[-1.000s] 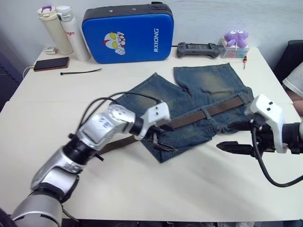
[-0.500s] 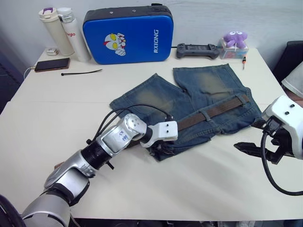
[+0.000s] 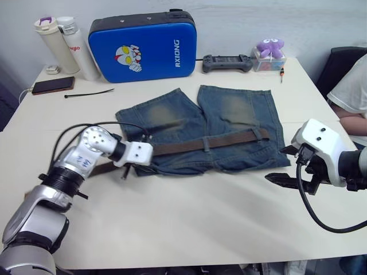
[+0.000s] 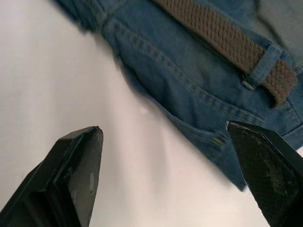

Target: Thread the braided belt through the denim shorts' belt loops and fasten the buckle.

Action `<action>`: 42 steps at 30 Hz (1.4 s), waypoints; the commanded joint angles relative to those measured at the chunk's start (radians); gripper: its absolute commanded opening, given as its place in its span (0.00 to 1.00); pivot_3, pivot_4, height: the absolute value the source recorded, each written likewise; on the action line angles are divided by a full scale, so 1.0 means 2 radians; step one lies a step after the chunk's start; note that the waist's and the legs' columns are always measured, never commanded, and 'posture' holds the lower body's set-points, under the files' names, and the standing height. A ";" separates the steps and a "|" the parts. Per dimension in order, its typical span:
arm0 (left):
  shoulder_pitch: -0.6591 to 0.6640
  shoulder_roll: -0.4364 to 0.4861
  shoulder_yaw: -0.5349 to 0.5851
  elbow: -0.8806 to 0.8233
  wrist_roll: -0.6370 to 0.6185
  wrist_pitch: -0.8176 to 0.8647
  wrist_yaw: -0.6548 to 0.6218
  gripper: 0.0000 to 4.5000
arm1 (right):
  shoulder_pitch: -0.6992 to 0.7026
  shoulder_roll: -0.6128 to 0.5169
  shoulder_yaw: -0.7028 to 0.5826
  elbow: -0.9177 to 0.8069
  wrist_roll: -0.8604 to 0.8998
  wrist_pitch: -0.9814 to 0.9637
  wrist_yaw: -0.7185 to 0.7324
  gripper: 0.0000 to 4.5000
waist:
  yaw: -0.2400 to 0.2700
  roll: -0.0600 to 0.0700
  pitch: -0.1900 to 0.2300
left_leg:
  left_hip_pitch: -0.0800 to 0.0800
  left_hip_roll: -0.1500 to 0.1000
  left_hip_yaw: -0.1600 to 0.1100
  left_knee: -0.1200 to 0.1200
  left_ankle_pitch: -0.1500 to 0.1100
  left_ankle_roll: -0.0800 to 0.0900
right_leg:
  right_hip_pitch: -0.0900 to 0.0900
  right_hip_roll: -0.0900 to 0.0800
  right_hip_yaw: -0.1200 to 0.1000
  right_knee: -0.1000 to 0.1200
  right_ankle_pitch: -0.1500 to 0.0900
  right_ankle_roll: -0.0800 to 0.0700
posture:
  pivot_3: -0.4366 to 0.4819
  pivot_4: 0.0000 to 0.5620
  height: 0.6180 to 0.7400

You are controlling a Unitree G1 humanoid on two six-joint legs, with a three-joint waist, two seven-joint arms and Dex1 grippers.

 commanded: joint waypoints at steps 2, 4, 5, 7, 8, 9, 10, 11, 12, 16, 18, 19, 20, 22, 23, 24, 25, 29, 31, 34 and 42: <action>-0.022 0.033 0.011 0.106 0.061 -0.077 -0.013 0.00 | -0.028 0.003 0.034 0.017 -0.007 -0.035 0.006 1.00 | -0.001 0.000 0.000 | -0.001 0.000 0.000 0.000 0.000 0.000 | -0.001 0.000 0.000 0.000 0.000 0.000 | 0.48 0.27 0.99; -0.021 0.035 0.027 0.122 0.053 -0.077 -0.014 0.00 | -0.043 0.007 0.057 0.027 -0.010 -0.045 0.007 1.00 | -0.002 0.000 0.000 | -0.001 0.000 0.000 0.001 0.000 0.000 | -0.001 0.000 0.000 0.000 0.000 0.000 | 0.48 0.27 0.99; -0.017 0.039 0.029 0.124 0.057 -0.076 -0.015 0.00 | -0.049 0.008 0.066 0.032 -0.012 -0.051 0.009 1.00 | -0.002 0.000 0.000 | -0.001 0.000 0.000 0.000 0.000 0.000 | -0.001 0.000 0.000 0.000 0.000 0.000 | 0.48 0.27 0.99; -0.008 0.045 0.039 0.123 0.057 -0.071 -0.020 0.00 | -0.058 0.007 0.080 0.042 -0.016 -0.060 0.012 1.00 | -0.001 0.000 0.000 | -0.001 0.000 0.000 0.000 0.000 0.000 | -0.002 0.000 0.000 0.000 0.000 0.000 | 0.48 0.27 0.99; -0.003 0.048 0.047 0.120 0.054 -0.062 -0.017 0.00 | -0.062 0.007 0.086 0.047 -0.018 -0.065 0.014 1.00 | -0.001 0.000 0.000 | -0.002 0.000 0.000 0.001 0.000 0.000 | -0.003 0.000 0.000 0.001 0.000 0.000 | 0.48 0.27 0.99; 0.004 0.052 0.055 0.116 0.051 -0.055 -0.014 0.00 | -0.066 0.007 0.092 0.052 -0.021 -0.070 0.016 1.00 | 0.000 0.000 0.000 | -0.003 0.000 0.000 0.001 0.000 0.000 | -0.003 0.000 0.000 0.001 0.000 0.000 | 0.48 0.27 0.99; 0.012 0.057 0.062 0.112 0.048 -0.055 -0.016 0.00 | -0.069 0.007 0.097 0.056 -0.024 -0.075 0.018 1.00 | -0.001 0.000 0.000 | -0.003 0.000 0.000 0.001 0.000 0.000 | -0.003 0.000 0.000 0.001 0.000 0.000 | 0.48 0.27 0.99; 0.022 0.062 0.069 0.106 0.047 -0.056 -0.016 0.00 | -0.072 0.008 0.101 0.060 -0.026 -0.079 0.020 1.00 | -0.002 0.000 0.000 | -0.003 0.000 0.000 0.001 0.000 0.000 | -0.003 0.000 0.000 0.001 0.000 0.000 | 0.48 0.27 0.99; 0.030 0.067 0.074 0.100 0.049 -0.054 -0.013 0.00 | -0.075 0.010 0.106 0.064 -0.028 -0.083 0.022 1.00 | -0.003 0.000 0.000 | -0.003 0.000 0.000 0.001 0.000 0.000 | -0.004 0.000 0.000 0.001 0.000 0.000 | 0.48 0.27 0.99; 0.071 0.079 0.115 0.036 -0.014 0.052 -0.063 0.11 | -0.091 0.022 0.125 0.082 -0.036 -0.097 0.028 1.00 | -0.006 0.000 0.000 | -0.003 0.000 0.001 0.000 0.000 0.000 | -0.005 0.000 0.000 0.002 0.000 0.000 | 0.48 0.27 0.99; 0.095 0.089 0.134 -0.017 -0.055 0.116 -0.101 0.29 | -0.098 0.027 0.132 0.089 -0.041 -0.102 0.031 1.00 | -0.006 0.000 0.000 | -0.005 0.000 0.002 0.001 0.000 -0.001 | -0.007 0.000 0.001 0.004 0.000 0.000 | 0.48 0.27 0.99; 0.102 0.092 0.140 -0.033 -0.063 0.134 -0.108 0.38 | -0.100 0.029 0.134 0.091 -0.042 -0.103 0.032 1.00 | -0.006 0.000 0.000 | -0.005 0.000 0.002 0.001 0.000 -0.001 | -0.008 0.000 0.001 0.004 0.000 0.000 | 0.48 0.27 0.99; 0.108 0.094 0.144 -0.046 -0.065 0.144 -0.109 0.46 | -0.101 0.029 0.135 0.092 -0.044 -0.104 0.033 1.00 | -0.004 0.000 0.000 | -0.005 0.000 0.002 0.001 0.000 -0.001 | -0.008 0.000 0.001 0.005 0.000 0.000 | 0.48 0.27 0.99; 0.125 0.111 0.185 -0.078 -0.092 0.177 -0.097 0.68 | -0.112 0.046 0.132 0.115 -0.030 -0.103 0.045 1.00 | -0.001 0.000 0.000 | -0.006 0.000 0.002 0.001 0.000 -0.001 | -0.008 -0.001 0.001 0.004 0.000 0.000 | 0.48 0.27 0.99; 0.135 0.122 0.207 -0.094 -0.109 0.200 -0.093 0.78 | -0.118 0.056 0.129 0.130 -0.021 -0.100 0.053 1.00 | 0.000 0.000 0.000 | -0.006 0.000 0.002 0.001 0.000 -0.001 | -0.008 -0.001 0.001 0.004 0.000 0.000 | 0.48 0.27 0.99; 0.147 0.133 0.231 -0.109 -0.128 0.227 -0.090 0.88 | -0.125 0.064 0.125 0.148 -0.013 -0.095 0.062 1.00 | 0.000 -0.001 0.000 | -0.006 0.000 0.002 0.002 0.000 -0.001 | -0.008 -0.001 0.001 0.004 0.000 0.000 | 0.48 0.27 0.99; 0.156 0.142 0.252 -0.121 -0.145 0.257 -0.087 0.98 | -0.132 0.070 0.126 0.164 -0.012 -0.094 0.068 1.00 | -0.001 -0.001 0.001 | -0.006 0.000 0.002 0.002 0.000 -0.001 | -0.008 -0.001 0.001 0.004 0.000 0.000 | 0.48 0.27 0.99; 0.192 0.153 0.348 -0.174 -0.224 0.419 -0.021 0.98 | -0.179 0.113 0.140 0.245 -0.029 -0.097 0.059 1.00 | 0.001 0.000 0.001 | -0.006 0.000 0.002 0.001 0.000 0.000 | -0.008 -0.001 0.001 0.003 0.000 0.000 | 0.48 0.27 0.99; 0.199 0.145 0.376 -0.196 -0.257 0.509 0.024 0.98 | -0.205 0.141 0.146 0.279 -0.035 -0.091 0.046 1.00 | 0.001 0.000 0.001 | -0.006 0.000 0.002 0.002 0.000 0.000 | -0.008 -0.001 0.000 0.003 0.000 0.000 | 0.48 0.27 0.99; 0.219 0.123 0.387 -0.221 -0.266 0.619 0.108 0.98 | -0.252 0.206 0.158 0.346 -0.040 -0.081 0.029 1.00 | 0.000 0.000 0.001 | -0.006 0.000 0.002 0.002 0.000 0.000 | -0.008 -0.001 0.001 0.005 0.000 0.000 | 0.48 0.27 0.99; 0.147 0.033 0.381 -0.160 -0.250 0.711 0.252 0.98 | -0.332 0.324 0.154 0.539 -0.093 -0.130 -0.019 1.00 | 0.003 -0.001 0.001 | -0.009 0.000 0.002 0.004 0.000 -0.001 | -0.010 -0.001 0.000 0.008 0.000 0.000 | 0.48 0.27 0.99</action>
